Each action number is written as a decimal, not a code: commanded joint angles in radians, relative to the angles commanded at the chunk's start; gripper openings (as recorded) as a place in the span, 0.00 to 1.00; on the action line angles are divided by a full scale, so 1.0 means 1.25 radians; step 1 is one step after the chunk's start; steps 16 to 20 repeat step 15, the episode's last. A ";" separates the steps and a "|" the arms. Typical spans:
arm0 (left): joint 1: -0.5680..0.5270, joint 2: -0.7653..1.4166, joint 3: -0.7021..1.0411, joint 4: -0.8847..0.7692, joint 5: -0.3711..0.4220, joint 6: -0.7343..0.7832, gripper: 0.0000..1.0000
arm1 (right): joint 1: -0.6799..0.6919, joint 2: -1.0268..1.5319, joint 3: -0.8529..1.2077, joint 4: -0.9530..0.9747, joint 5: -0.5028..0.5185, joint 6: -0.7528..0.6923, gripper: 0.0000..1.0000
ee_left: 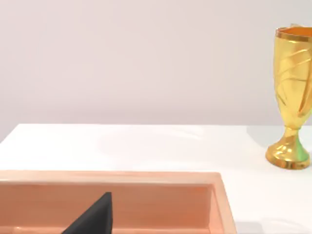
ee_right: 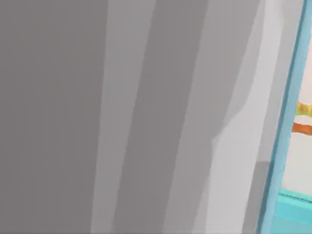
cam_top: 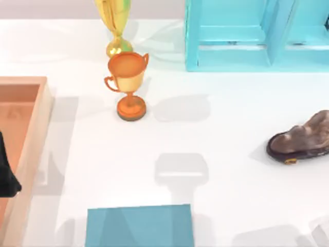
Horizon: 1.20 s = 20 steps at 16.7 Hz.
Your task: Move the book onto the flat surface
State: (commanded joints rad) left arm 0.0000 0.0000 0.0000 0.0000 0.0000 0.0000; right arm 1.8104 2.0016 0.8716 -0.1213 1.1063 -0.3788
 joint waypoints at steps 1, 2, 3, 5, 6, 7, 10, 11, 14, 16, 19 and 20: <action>0.000 0.000 0.000 0.000 0.000 0.000 1.00 | 0.022 0.009 0.022 -0.068 0.012 0.051 1.00; 0.000 0.000 0.000 0.000 0.000 0.000 1.00 | 0.043 0.017 0.045 -0.134 0.025 0.103 1.00; 0.000 0.000 0.000 0.000 0.000 0.000 1.00 | 0.062 0.024 0.068 -0.197 0.040 0.155 1.00; 0.000 0.000 0.000 0.000 0.000 0.000 1.00 | 0.096 0.036 0.115 -0.316 0.071 0.255 1.00; 0.000 0.000 0.000 0.000 0.000 0.000 1.00 | 0.110 0.041 0.138 -0.370 0.087 0.302 1.00; 0.000 0.000 0.000 0.000 0.000 0.000 1.00 | 0.121 0.043 0.160 -0.420 0.103 0.346 1.00; 0.000 0.000 0.000 0.000 0.000 0.000 1.00 | 0.141 0.046 0.219 -0.537 0.147 0.458 1.00; 0.000 0.000 0.000 0.000 0.000 0.000 1.00 | 0.143 0.045 0.233 -0.562 0.157 0.485 1.00; 0.000 0.000 0.000 0.000 0.000 0.000 1.00 | 0.144 0.043 0.252 -0.592 0.171 0.515 1.00; 0.000 0.000 0.000 0.000 0.000 0.000 1.00 | 0.144 0.043 0.252 -0.592 0.171 0.515 1.00; 0.000 0.000 0.000 0.000 0.000 0.000 1.00 | 0.144 0.043 0.252 -0.592 0.171 0.515 1.00; 0.000 0.000 0.000 0.000 0.000 0.000 1.00 | 0.144 0.043 0.252 -0.592 0.171 0.515 1.00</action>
